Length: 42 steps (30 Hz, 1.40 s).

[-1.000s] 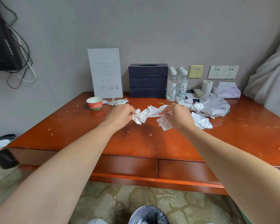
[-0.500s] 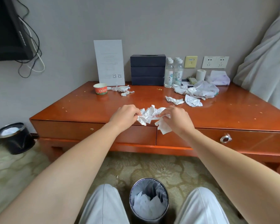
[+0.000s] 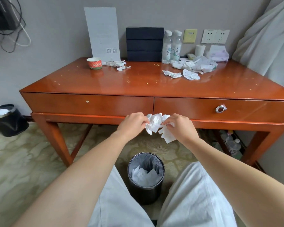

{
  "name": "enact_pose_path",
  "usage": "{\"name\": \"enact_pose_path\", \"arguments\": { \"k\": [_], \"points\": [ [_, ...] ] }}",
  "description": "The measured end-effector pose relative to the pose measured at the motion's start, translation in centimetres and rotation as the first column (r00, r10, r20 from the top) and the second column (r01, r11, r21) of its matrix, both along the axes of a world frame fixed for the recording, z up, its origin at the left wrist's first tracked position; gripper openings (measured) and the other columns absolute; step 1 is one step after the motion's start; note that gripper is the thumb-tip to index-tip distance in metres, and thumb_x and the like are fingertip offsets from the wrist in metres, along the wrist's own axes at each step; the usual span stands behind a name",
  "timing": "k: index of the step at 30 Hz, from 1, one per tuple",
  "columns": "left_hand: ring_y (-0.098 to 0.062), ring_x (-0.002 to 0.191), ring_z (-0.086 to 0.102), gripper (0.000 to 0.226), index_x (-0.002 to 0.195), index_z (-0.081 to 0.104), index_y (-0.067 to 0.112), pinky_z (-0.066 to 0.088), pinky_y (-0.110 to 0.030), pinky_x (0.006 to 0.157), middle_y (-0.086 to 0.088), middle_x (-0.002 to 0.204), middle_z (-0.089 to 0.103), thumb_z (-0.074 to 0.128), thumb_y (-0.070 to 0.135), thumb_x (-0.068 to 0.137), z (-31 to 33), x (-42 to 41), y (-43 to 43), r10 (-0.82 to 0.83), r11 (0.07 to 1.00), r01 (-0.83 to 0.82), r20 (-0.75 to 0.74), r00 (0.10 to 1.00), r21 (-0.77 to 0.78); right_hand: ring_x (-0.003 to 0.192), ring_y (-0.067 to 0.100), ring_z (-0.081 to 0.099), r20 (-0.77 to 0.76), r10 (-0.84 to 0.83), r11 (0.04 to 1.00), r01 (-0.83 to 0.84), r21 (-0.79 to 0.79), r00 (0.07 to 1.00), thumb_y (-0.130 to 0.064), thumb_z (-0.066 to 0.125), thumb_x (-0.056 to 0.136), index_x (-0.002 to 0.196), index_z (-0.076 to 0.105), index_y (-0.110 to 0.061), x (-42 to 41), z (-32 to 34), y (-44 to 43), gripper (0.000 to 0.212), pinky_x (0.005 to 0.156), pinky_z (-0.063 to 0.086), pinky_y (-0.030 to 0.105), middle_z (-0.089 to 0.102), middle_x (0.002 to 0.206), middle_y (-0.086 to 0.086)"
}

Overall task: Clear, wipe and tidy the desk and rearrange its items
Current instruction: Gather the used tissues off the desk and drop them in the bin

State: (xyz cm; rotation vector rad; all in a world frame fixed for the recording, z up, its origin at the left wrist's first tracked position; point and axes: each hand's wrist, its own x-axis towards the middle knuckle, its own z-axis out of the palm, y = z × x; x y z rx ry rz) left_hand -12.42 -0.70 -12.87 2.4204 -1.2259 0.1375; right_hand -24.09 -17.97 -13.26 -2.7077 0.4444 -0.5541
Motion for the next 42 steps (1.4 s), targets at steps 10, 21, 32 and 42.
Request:
{"name": "enact_pose_path", "arguments": {
  "k": [10,21,32,42],
  "points": [
    [-0.022,0.102,0.063,0.025,0.112,0.074,0.016,0.051,-0.037,0.086,0.001,0.115,0.065,0.055,0.009,0.097,-9.2,1.7,-0.5,0.027,0.993,-0.008,-0.169,0.985,0.114,0.101,0.022,0.06,-0.185,-0.001,0.997,0.015,0.078,0.983,-0.013,0.052,0.093,0.099,0.076,-0.031,2.4,-8.6,-1.0,0.031,0.078,0.047,0.033,0.065,0.115,-0.007],
    [-0.028,0.104,0.063,0.028,0.117,0.072,0.017,0.05,-0.042,0.091,-0.001,0.118,0.063,0.052,0.011,0.098,-19.9,4.3,-1.5,0.072,0.946,0.058,-0.38,0.922,0.319,0.096,0.027,0.062,-0.438,0.034,0.978,0.061,0.2,0.899,-0.012,0.048,0.091,0.104,0.076,-0.034,6.0,-18.4,-1.2,0.038,0.074,0.045,0.033,0.064,0.117,-0.002],
    [-0.027,0.124,0.052,0.041,0.139,0.054,0.011,0.041,-0.04,0.105,-0.003,0.14,0.047,0.048,0.01,0.099,-27.8,6.4,-1.8,0.128,0.87,0.186,-0.573,0.81,0.456,0.096,0.031,0.064,-0.571,0.075,0.948,0.119,0.295,0.818,-0.016,0.052,0.092,0.11,0.073,-0.03,9.0,-25.4,-1.8,0.031,0.071,0.043,0.029,0.069,0.112,0.004],
    [-0.024,0.139,0.039,0.069,0.157,0.017,0.018,0.037,-0.038,0.11,0.007,0.165,0.007,0.051,0.018,0.097,-30.4,7.0,-0.9,0.114,0.807,0.361,-0.723,0.681,0.468,0.112,0.031,0.06,-0.658,0.13,0.909,0.176,0.378,0.742,-0.009,0.043,0.096,0.137,0.055,-0.031,10.2,-28.5,-1.7,0.048,0.087,0.047,0.032,0.059,0.135,0.006]
  ]
}}
